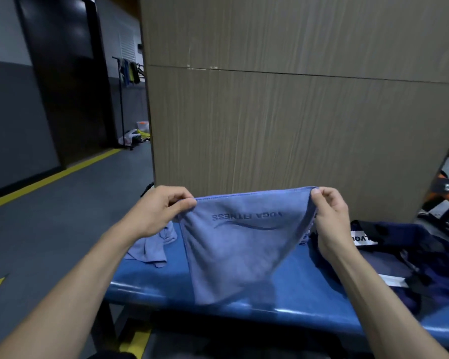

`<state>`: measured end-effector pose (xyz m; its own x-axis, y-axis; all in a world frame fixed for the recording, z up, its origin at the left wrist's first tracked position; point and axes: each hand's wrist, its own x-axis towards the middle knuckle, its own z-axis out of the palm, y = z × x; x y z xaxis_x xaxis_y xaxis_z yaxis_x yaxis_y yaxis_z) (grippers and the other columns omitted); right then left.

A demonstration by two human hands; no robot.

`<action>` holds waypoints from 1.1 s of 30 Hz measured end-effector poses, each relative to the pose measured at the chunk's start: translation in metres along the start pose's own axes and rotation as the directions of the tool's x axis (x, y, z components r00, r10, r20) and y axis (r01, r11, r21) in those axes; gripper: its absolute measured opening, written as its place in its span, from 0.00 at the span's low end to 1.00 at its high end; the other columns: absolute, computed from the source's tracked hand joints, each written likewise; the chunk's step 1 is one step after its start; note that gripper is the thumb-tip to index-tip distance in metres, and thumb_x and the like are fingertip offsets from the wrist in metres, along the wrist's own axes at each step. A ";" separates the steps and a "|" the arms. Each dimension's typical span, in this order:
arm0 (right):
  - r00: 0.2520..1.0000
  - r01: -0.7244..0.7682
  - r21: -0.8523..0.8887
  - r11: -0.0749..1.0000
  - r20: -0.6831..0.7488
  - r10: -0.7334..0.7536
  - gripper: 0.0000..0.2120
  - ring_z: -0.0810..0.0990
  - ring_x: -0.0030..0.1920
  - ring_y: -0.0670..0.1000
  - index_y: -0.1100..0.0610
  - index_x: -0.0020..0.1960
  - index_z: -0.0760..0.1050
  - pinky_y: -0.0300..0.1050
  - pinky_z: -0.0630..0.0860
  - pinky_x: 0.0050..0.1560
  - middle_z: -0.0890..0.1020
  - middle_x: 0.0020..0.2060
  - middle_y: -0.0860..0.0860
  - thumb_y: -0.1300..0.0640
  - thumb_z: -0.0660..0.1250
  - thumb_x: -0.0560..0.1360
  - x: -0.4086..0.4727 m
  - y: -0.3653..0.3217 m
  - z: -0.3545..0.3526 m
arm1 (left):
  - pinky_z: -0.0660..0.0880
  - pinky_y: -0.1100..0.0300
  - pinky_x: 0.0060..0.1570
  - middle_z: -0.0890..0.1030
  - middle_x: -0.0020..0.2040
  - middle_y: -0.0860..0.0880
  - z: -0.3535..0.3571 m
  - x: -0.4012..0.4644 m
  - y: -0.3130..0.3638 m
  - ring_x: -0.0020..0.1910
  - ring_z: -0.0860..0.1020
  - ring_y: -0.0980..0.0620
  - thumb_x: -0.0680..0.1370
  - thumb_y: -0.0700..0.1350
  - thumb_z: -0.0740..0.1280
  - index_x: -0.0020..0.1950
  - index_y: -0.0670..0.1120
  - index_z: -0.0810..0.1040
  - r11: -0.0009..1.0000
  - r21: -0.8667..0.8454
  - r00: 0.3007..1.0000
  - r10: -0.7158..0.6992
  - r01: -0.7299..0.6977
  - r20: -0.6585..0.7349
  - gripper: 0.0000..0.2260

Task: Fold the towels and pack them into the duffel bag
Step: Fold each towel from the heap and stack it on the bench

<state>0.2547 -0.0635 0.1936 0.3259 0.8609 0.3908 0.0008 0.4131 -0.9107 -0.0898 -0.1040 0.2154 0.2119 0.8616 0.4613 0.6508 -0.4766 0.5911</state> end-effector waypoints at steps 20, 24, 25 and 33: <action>0.887 -0.224 -0.055 0.973 0.403 0.227 0.09 0.70 0.28 0.42 0.56 0.45 0.78 0.35 0.65 0.28 0.77 0.28 0.44 0.54 0.65 0.82 -0.010 0.006 0.025 | 0.64 0.62 0.35 0.69 0.35 0.51 0.000 0.004 -0.024 0.35 0.65 0.56 0.85 0.47 0.62 0.43 0.39 0.77 0.948 -0.301 0.991 -0.127 0.105 -0.053 0.15; 0.932 -0.161 -0.097 0.982 0.313 0.184 0.09 0.78 0.37 0.46 0.57 0.44 0.79 0.43 0.70 0.38 0.82 0.36 0.49 0.53 0.69 0.80 -0.010 0.009 0.047 | 0.73 0.67 0.43 0.81 0.40 0.53 0.003 0.005 -0.031 0.40 0.76 0.60 0.84 0.43 0.63 0.47 0.41 0.82 0.911 -0.404 0.983 -0.141 0.081 -0.119 0.11; 0.950 -0.107 -0.138 0.985 0.278 0.143 0.09 0.78 0.38 0.46 0.59 0.44 0.79 0.43 0.72 0.40 0.83 0.36 0.50 0.54 0.69 0.80 -0.009 0.010 0.051 | 0.73 0.66 0.45 0.82 0.41 0.53 0.001 0.007 -0.037 0.42 0.77 0.60 0.84 0.43 0.64 0.47 0.42 0.82 0.915 -0.395 0.968 -0.170 0.085 -0.187 0.10; 0.987 0.159 -0.413 0.897 0.079 -0.139 0.09 0.73 0.33 0.47 0.53 0.43 0.76 0.34 0.68 0.34 0.81 0.33 0.54 0.52 0.66 0.80 -0.001 0.020 0.066 | 0.72 0.58 0.45 0.83 0.41 0.47 -0.009 0.009 -0.080 0.40 0.76 0.57 0.81 0.44 0.68 0.43 0.49 0.84 0.972 -0.205 0.953 -0.163 0.112 -0.254 0.08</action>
<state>0.1922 -0.0366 0.1841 0.2469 0.8159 0.5227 0.4433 0.3846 -0.8097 -0.1466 -0.0600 0.1788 -0.0893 0.8547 0.5113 0.5067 -0.4030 0.7621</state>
